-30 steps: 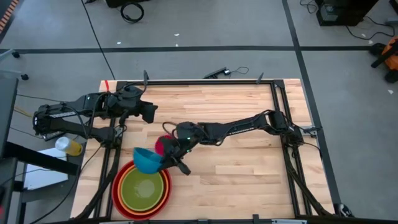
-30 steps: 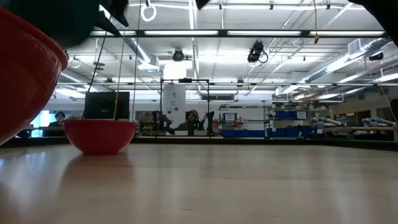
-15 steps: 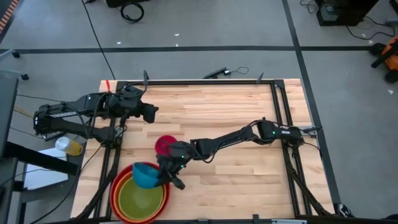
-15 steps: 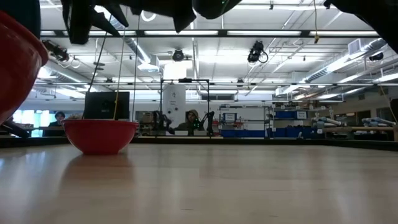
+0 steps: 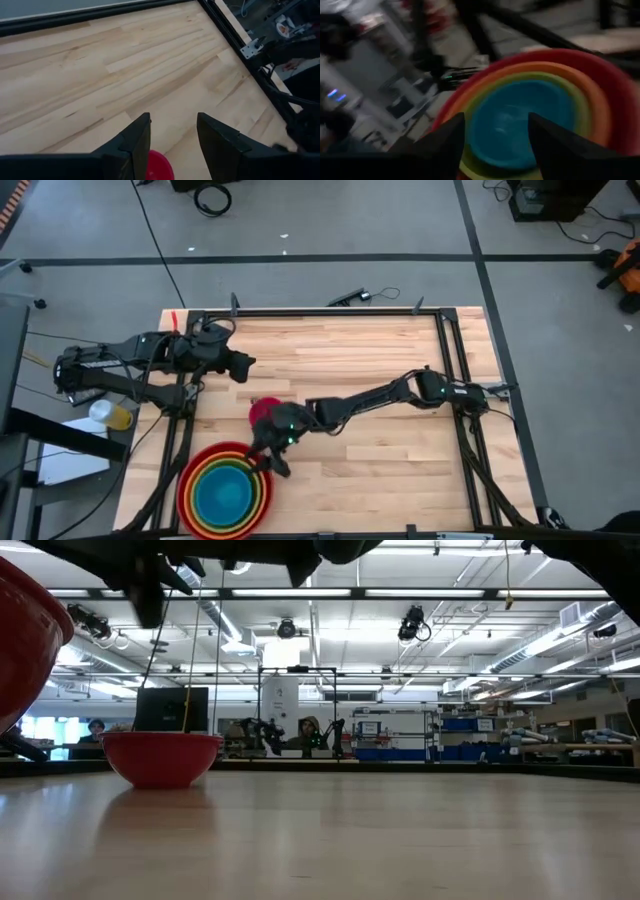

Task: Nest bowls inside each other
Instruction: Stack the pink bowl on top of the blue bowl

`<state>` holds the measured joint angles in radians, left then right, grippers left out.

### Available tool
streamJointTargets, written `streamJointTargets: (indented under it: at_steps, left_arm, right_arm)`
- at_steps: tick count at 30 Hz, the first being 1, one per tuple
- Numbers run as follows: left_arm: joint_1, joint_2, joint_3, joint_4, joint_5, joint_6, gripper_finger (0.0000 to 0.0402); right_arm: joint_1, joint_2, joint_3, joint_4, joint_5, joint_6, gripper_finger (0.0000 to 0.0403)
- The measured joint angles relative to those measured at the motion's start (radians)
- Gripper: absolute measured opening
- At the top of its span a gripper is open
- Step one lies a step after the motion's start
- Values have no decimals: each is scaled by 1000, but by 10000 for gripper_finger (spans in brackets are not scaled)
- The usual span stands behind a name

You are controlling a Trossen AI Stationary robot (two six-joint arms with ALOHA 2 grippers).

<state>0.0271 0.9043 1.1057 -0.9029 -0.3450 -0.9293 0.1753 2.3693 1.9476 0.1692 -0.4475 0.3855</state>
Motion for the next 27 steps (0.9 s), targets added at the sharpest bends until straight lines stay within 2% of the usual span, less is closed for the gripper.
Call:
streamJointTargets:
  at_steps: [3, 8, 11, 18, 22, 27]
  left_arm:
    - [-23, -1, 0, 0, -26, -35, 162]
    - [-61, -1, 0, -45, -73, -59, 160]
    - [-84, -1, 0, -109, -73, -95, 155]
    - [-138, 39, 0, -227, -71, -163, 142]
    - [-109, 140, 0, -238, -70, -94, 141]
    - [-63, 279, 0, -242, -6, -47, 142]
  right_arm:
    - [-38, -47, 2, -144, 107, 45, 229]
    - [-118, -129, 2, -479, 308, 11, 227]
    - [-166, -150, 2, -655, 377, -18, 227]
    - [-255, -148, -103, -788, 365, 34, 227]
    - [-274, -148, -136, -820, 362, 49, 226]
    - [-273, -167, -150, -785, 337, 45, 226]
